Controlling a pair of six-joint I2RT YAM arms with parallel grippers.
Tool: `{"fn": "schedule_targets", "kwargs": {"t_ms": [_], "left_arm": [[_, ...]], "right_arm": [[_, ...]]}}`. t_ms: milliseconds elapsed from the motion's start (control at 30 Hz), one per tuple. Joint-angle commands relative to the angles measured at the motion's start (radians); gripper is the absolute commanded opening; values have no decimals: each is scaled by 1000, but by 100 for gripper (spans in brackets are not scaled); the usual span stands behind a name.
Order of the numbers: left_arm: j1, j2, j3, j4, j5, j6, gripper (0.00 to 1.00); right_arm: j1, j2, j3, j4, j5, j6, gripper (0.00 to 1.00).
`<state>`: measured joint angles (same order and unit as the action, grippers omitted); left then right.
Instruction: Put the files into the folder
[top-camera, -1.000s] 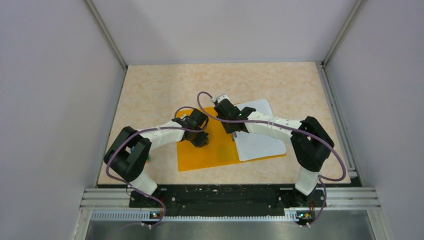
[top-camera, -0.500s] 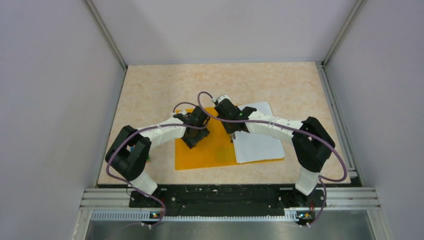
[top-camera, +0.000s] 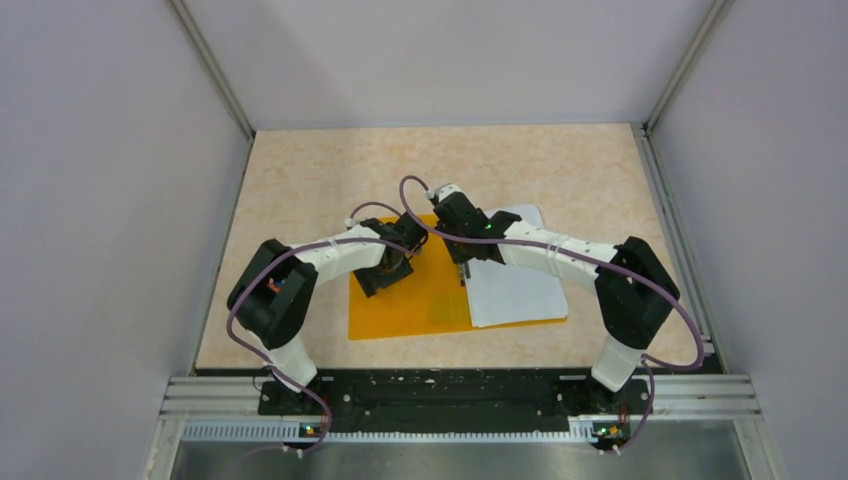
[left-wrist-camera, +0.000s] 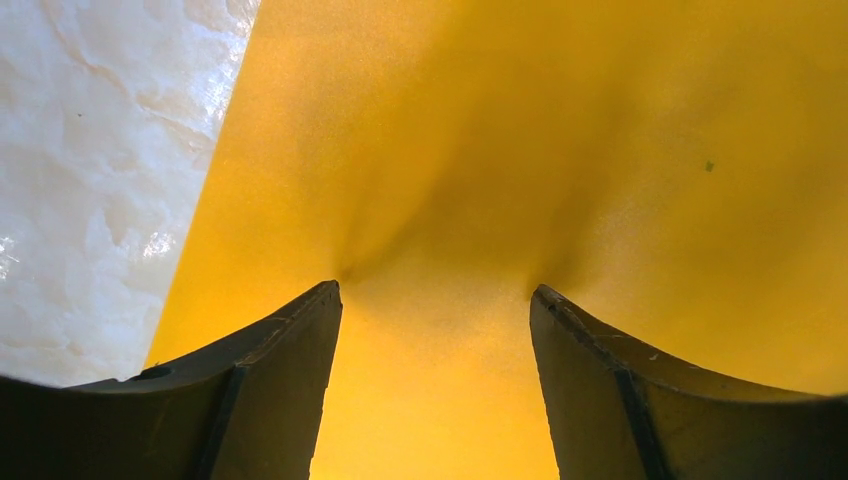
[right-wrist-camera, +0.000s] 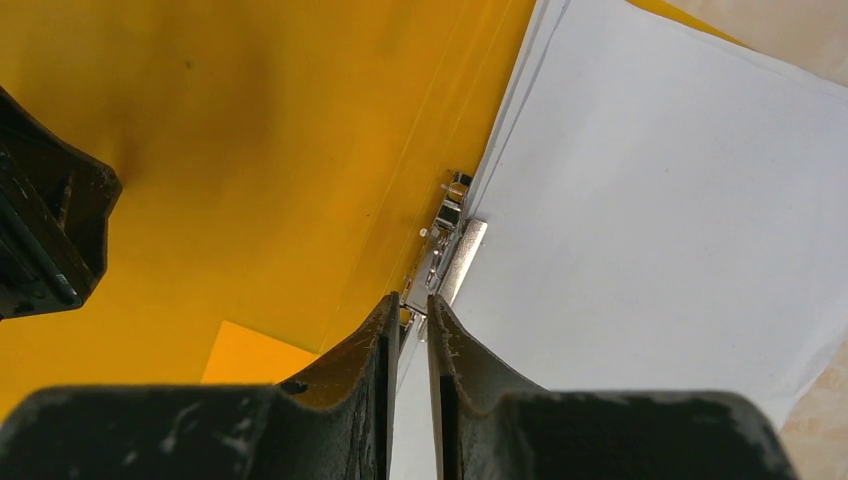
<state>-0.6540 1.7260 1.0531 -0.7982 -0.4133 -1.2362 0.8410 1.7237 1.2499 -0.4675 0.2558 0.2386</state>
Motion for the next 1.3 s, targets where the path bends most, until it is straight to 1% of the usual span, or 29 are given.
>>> {"fn": "schedule_targets", "kwargs": {"t_ms": [0, 100, 267, 967, 1267], "left_arm": [[3, 107, -61, -58, -17, -17, 75], [3, 106, -69, -48, -12, -23, 75], [4, 108, -77, -41, 4, -32, 75], [11, 128, -113, 3, 87, -68, 73], [14, 131, -125, 14, 97, -69, 72]], "right_arm": [[-7, -23, -1, 27, -9, 1, 17], [-8, -21, -5, 28, -3, 2, 16], [-7, -20, -15, 14, 18, 16, 10], [-8, -50, -154, 6, 30, 85, 6], [-6, -40, -218, 56, -18, 127, 2]]}}
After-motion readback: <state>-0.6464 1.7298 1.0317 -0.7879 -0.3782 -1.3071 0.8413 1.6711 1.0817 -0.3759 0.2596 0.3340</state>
